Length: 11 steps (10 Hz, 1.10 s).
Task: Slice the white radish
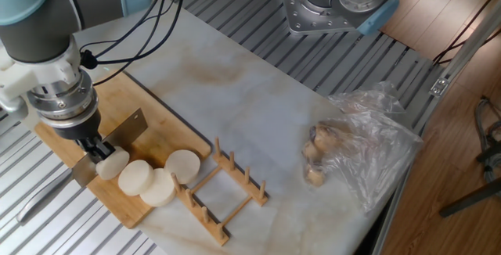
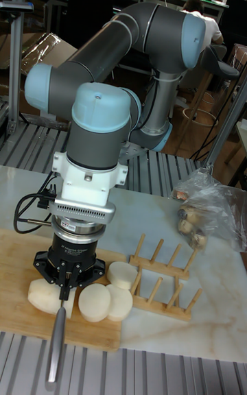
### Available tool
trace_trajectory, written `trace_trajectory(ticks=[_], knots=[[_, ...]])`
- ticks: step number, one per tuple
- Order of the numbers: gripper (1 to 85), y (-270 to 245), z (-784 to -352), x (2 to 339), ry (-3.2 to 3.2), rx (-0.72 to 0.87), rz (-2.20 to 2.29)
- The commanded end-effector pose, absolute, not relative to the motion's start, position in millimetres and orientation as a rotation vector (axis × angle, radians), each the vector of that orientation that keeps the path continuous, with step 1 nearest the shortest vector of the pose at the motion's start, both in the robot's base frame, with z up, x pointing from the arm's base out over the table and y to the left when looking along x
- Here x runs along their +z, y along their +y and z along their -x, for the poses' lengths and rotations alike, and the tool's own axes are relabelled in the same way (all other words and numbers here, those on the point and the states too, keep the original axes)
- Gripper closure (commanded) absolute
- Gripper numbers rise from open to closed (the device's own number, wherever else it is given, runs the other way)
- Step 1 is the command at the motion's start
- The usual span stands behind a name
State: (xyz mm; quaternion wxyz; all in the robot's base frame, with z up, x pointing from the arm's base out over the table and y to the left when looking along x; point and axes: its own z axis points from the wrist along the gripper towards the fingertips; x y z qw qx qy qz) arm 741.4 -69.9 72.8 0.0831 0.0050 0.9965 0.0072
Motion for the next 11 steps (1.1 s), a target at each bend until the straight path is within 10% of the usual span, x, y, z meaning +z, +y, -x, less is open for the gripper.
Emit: trace_trajectory(ticks=[1,11], knots=[[84.3,-67.3,-741.1,72.6,2.971,0.031,-0.031],[84.3,-65.5,-725.8,88.2,3.031,0.052,0.014]])
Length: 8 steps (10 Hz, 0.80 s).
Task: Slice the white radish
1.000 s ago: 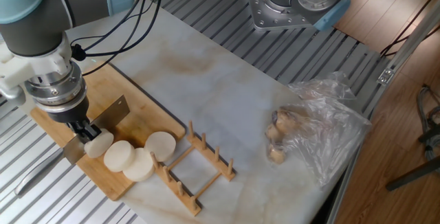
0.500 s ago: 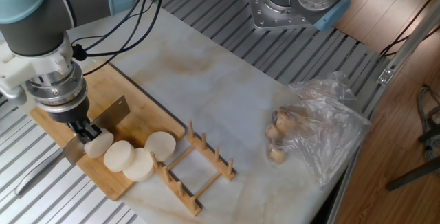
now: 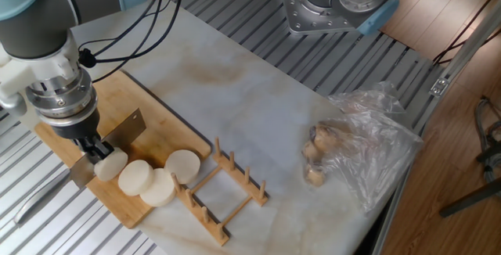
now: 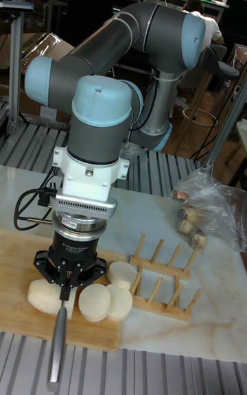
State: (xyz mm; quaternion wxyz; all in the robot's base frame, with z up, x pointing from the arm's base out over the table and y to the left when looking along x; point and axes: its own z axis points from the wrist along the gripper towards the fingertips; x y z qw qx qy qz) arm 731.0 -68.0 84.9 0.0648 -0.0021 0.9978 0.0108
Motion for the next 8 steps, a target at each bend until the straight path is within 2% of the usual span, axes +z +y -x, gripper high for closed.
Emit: trace_trajectory(ticks=[1,4,8], knots=[[84.3,-64.2,-716.4,90.1,3.063,0.057,0.019],[84.3,-64.4,-702.2,84.7,3.088,0.074,0.047],[84.3,-63.8,-705.0,71.1,3.055,0.054,0.026]])
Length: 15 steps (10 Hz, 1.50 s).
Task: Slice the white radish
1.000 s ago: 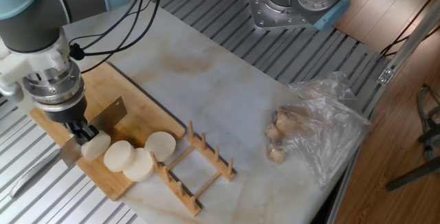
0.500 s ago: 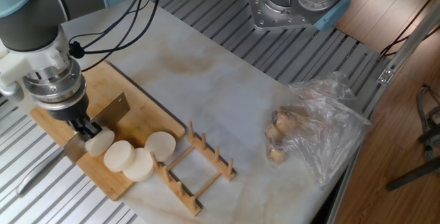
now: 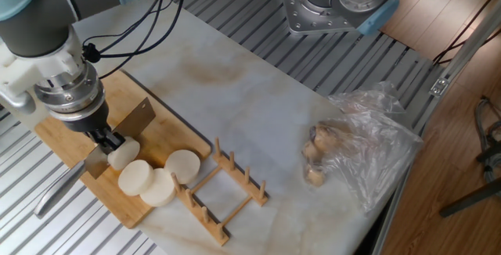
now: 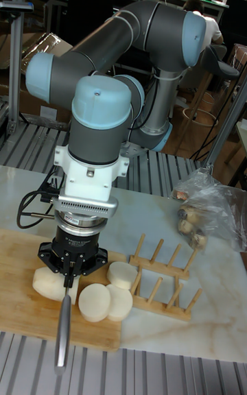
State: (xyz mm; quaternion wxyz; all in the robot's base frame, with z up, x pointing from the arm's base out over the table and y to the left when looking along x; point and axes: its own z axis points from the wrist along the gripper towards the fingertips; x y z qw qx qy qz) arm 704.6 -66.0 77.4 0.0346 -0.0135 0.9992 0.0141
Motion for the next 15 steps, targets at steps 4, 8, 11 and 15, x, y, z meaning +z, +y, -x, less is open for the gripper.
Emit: trace_trajectory(ticks=[4,8,11,15], knots=[[84.3,-67.3,-710.2,77.0,3.043,0.072,0.029],[84.3,-67.7,-710.4,76.3,3.044,0.066,0.025],[84.3,-67.4,-711.2,73.2,3.048,0.056,0.023],[84.3,-67.1,-712.6,70.5,3.046,0.052,0.019]])
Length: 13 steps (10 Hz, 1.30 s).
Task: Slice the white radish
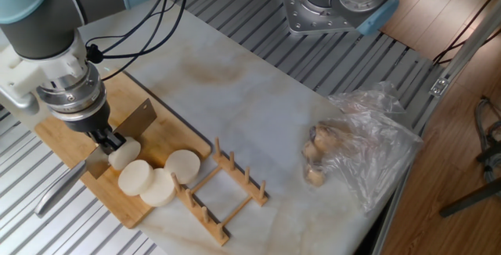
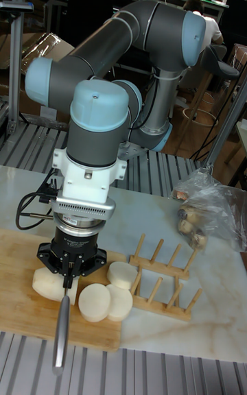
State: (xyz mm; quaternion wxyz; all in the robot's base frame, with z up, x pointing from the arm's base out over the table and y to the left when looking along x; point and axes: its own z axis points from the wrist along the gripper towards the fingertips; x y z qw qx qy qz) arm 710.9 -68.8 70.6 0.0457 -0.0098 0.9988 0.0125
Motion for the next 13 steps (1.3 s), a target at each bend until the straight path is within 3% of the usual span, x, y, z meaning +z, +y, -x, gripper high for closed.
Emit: trace_trajectory(ticks=[1,13], knots=[[84.3,-66.6,-712.7,70.6,3.046,0.054,0.018],[84.3,-65.8,-713.0,69.9,3.061,0.062,0.016]])
